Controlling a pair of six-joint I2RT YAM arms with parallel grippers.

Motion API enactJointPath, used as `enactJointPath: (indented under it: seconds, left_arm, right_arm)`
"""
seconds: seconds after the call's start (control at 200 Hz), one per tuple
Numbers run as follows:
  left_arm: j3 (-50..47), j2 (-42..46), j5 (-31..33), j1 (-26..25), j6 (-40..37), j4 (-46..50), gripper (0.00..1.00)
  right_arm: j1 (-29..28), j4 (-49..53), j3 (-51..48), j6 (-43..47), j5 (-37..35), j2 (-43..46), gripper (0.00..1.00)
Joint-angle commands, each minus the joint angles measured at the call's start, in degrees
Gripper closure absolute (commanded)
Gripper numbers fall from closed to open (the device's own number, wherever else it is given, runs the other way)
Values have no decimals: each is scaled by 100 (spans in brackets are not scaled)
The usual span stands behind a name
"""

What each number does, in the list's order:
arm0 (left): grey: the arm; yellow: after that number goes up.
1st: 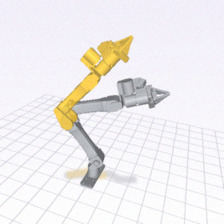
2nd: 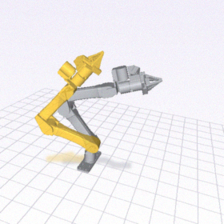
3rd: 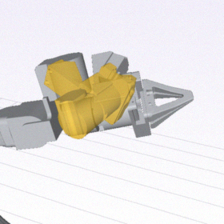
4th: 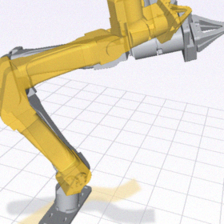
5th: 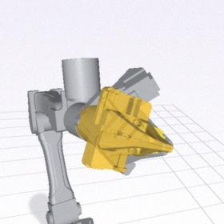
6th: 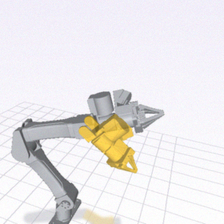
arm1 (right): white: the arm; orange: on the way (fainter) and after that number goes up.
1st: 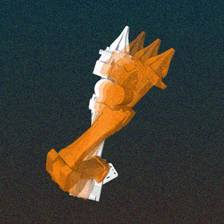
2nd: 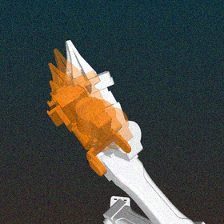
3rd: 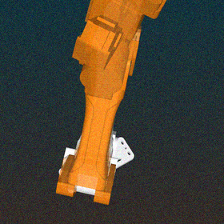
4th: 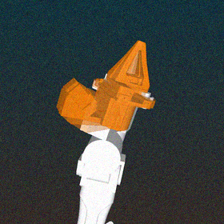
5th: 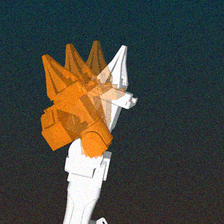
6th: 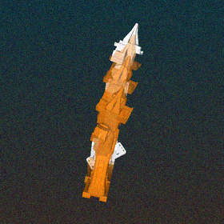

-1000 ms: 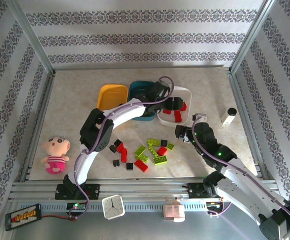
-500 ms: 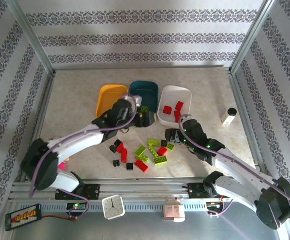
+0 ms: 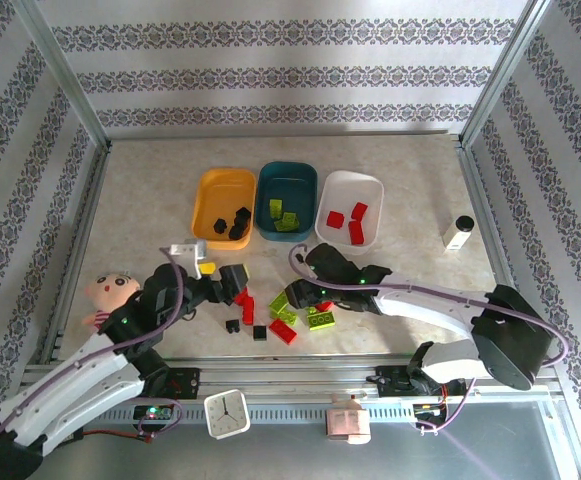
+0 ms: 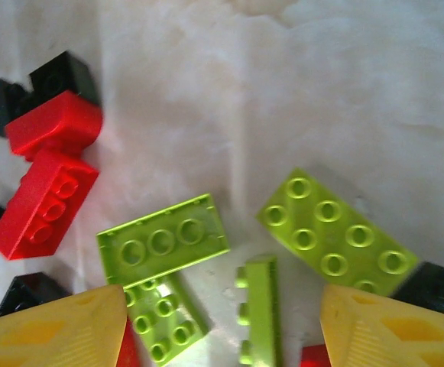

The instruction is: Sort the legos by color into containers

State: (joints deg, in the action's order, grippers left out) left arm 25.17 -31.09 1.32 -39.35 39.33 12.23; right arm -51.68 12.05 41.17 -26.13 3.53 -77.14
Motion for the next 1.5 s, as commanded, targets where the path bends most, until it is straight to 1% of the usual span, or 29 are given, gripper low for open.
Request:
enactJointPath:
  seconds: [0.0, 0.095, 0.185, 0.345, 0.56, 0.82, 0.924, 1.054, 1.219, 1.309, 1.404, 1.494]
  left_arm:
    - [-191, 496, 398, 42, 181, 744, 0]
    - [-267, 717, 447, 42, 219, 914, 0]
    - [-293, 737, 456, 42, 233, 974, 0]
    - [-346, 687, 448, 41, 271, 891, 0]
    - [-267, 657, 465, 39, 259, 951, 0]
    - [-258, 660, 485, 41, 248, 983, 0]
    - [-267, 653, 501, 37, 251, 983, 0]
    - [-276, 663, 508, 42, 267, 985, 0]
    - [-280, 665, 569, 38, 262, 1008, 0]
    - [-285, 659, 601, 42, 274, 1011, 0]
    - [-293, 664, 589, 35, 303, 958, 0]
    - [-298, 656, 580, 42, 309, 948, 0]
  right_arm:
    - [-240, 311, 302, 196, 155, -221, 33]
    - [-430, 742, 472, 282, -299, -368, 34]
    - [-444, 994, 501, 336, -708, -440, 36]
    - [-439, 1225, 725, 553, -936, -855, 43]
    - [-439, 1281, 967, 670, -942, -1306, 55]
    - [-433, 1250, 1026, 723, -802, -1501, 73]
    - [-415, 1226, 1008, 715, -833, -1425, 79]
    - [-353, 1155, 929, 713, -806, -1017, 86]
    - [-123, 1138, 1016, 737, -628, -371, 90]
    - [171, 977, 1238, 742, -536, -134, 92]
    - [626, 631, 1585, 669, -364, -201, 94]
    - [1002, 271, 2011, 603, -361, -630, 95]
